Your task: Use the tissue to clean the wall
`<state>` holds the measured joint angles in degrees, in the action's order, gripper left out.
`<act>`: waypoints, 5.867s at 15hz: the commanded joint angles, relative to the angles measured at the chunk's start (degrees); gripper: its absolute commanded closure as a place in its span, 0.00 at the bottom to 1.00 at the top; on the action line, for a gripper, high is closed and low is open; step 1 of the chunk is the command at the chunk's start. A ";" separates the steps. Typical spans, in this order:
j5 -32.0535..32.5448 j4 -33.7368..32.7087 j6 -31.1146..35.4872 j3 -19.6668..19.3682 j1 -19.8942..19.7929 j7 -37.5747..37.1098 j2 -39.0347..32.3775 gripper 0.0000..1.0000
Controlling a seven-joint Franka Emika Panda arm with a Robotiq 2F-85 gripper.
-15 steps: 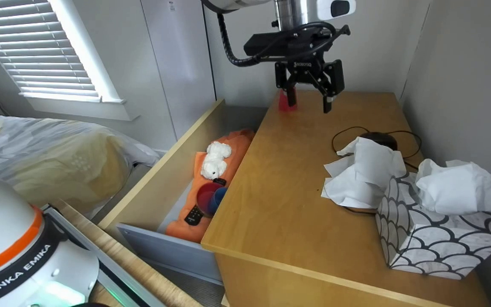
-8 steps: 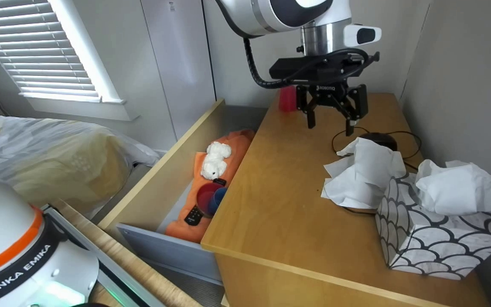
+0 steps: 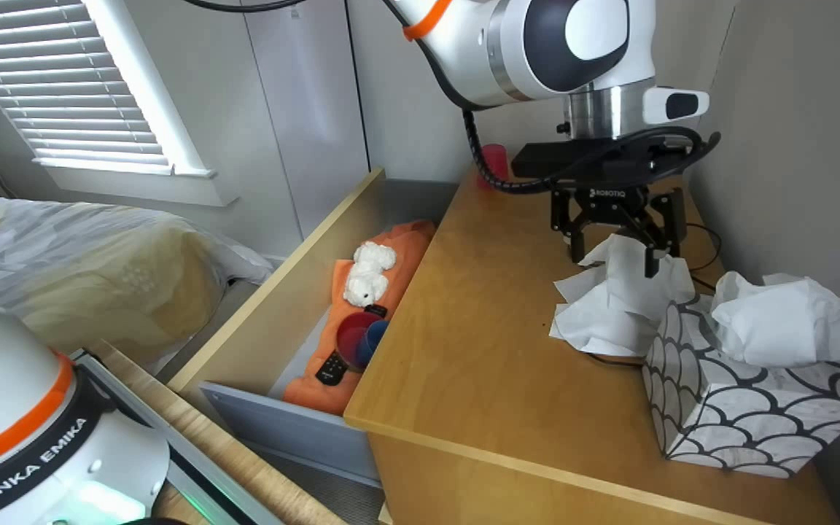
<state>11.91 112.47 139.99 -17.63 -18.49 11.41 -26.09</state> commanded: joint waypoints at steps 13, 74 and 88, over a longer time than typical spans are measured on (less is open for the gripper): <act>-6.56 -8.79 1.35 4.46 -4.24 0.58 -10.03 0.74; 11.96 -33.77 15.20 -25.55 16.07 -114.91 -19.61 1.00; 12.06 -42.89 17.61 -30.93 15.18 -119.79 -27.16 1.00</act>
<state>23.36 73.30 154.50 -47.36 -2.44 -106.44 -50.15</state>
